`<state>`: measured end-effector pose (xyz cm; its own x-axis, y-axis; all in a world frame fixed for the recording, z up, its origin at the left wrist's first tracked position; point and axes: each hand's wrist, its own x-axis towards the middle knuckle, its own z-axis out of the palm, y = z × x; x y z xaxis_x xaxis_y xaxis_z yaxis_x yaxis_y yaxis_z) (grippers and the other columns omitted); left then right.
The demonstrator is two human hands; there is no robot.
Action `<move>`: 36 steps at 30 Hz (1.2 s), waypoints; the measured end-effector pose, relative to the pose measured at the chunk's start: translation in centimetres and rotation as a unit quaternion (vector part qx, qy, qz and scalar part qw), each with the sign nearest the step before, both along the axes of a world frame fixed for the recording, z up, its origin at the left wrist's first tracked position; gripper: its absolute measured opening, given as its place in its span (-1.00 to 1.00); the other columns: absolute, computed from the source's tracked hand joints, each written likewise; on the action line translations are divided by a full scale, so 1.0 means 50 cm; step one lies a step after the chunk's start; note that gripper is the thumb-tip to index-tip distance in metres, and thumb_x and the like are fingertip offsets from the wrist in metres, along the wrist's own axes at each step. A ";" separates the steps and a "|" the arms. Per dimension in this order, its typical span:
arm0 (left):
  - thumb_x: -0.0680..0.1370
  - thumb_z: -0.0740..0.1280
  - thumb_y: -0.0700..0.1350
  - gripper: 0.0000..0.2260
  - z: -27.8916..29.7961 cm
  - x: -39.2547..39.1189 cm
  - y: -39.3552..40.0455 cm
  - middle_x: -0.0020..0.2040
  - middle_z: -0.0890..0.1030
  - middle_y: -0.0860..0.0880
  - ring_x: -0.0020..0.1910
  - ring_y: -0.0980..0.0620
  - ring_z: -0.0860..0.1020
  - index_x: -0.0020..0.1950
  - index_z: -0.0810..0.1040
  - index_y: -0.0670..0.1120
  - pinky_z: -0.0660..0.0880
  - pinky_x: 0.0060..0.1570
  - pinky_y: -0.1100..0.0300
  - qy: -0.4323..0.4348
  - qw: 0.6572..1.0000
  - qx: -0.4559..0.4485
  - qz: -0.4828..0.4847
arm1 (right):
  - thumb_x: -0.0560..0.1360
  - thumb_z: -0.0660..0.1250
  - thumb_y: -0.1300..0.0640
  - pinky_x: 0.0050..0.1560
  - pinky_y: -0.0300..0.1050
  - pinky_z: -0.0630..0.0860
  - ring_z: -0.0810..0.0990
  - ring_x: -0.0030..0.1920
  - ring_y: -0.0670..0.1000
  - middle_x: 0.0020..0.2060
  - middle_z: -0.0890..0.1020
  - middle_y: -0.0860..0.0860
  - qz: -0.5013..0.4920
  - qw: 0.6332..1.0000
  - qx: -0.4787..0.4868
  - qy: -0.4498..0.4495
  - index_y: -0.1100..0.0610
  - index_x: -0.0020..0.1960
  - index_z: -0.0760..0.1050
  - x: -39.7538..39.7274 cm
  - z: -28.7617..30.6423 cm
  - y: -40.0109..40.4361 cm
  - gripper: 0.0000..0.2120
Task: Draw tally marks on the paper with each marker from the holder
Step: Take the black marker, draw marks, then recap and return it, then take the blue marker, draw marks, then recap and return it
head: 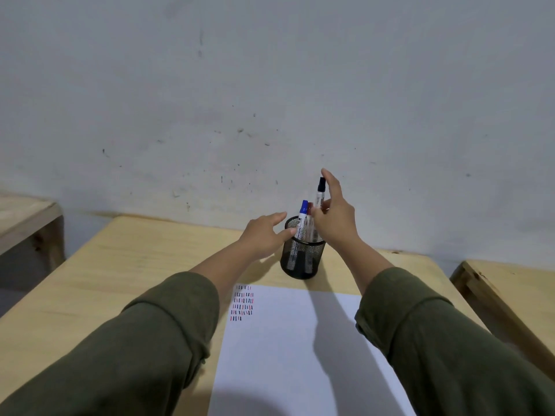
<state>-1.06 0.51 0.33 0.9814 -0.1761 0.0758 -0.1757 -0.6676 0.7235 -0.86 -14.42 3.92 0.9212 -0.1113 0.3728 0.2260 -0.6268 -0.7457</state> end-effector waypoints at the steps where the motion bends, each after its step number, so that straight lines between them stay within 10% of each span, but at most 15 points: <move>1: 0.54 0.25 0.09 -0.48 -0.003 0.001 0.001 0.48 0.32 0.00 0.49 -0.01 0.23 0.47 0.27 -0.03 0.16 0.46 0.11 0.002 1.000 -0.003 -0.001 | 0.50 0.19 0.32 -0.20 -0.09 0.44 0.42 -0.34 -0.02 -0.38 0.42 -0.03 -0.001 1.000 -0.005 -0.001 -0.15 0.47 0.14 0.002 -0.005 0.001 -0.35; 10: 0.56 0.25 0.03 -0.54 -0.004 -0.004 -0.006 0.46 0.36 -0.01 0.49 -0.05 0.22 0.44 0.32 -0.01 0.16 0.46 0.06 0.004 1.000 -0.030 0.000 | 0.45 0.29 0.32 -0.34 -0.27 0.35 0.48 -0.31 -0.07 -0.24 0.52 0.06 -0.004 0.998 -0.068 0.014 -0.03 0.43 0.21 0.004 -0.038 -0.011 -0.38; 25: 0.56 0.26 -0.02 -0.57 0.000 -0.011 -0.015 0.43 0.40 -0.02 0.46 -0.01 0.30 0.42 0.36 -0.03 0.18 0.42 0.14 0.003 0.999 -0.048 0.007 | 0.46 0.34 0.24 0.06 -0.14 0.39 0.51 0.15 0.13 0.20 0.44 0.17 -0.046 0.992 -0.111 0.048 0.17 0.37 0.38 0.018 -0.043 -0.022 -0.52; 36: 0.55 0.27 -0.02 -0.57 -0.005 -0.010 -0.014 0.43 0.40 -0.03 0.47 -0.02 0.27 0.42 0.37 -0.04 0.18 0.44 0.12 0.006 0.998 -0.055 0.013 | 0.58 0.15 -0.02 0.36 0.13 0.17 0.02 0.49 0.13 0.52 0.08 0.06 -0.020 0.958 -0.270 0.090 -0.15 0.48 0.19 0.023 -0.039 -0.012 -0.53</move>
<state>-1.54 -0.18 0.10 0.9865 -0.1418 0.0823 -0.1509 -0.5886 0.7942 0.30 -15.02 1.96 0.9750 0.0164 0.2215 0.0918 -0.9379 -0.3345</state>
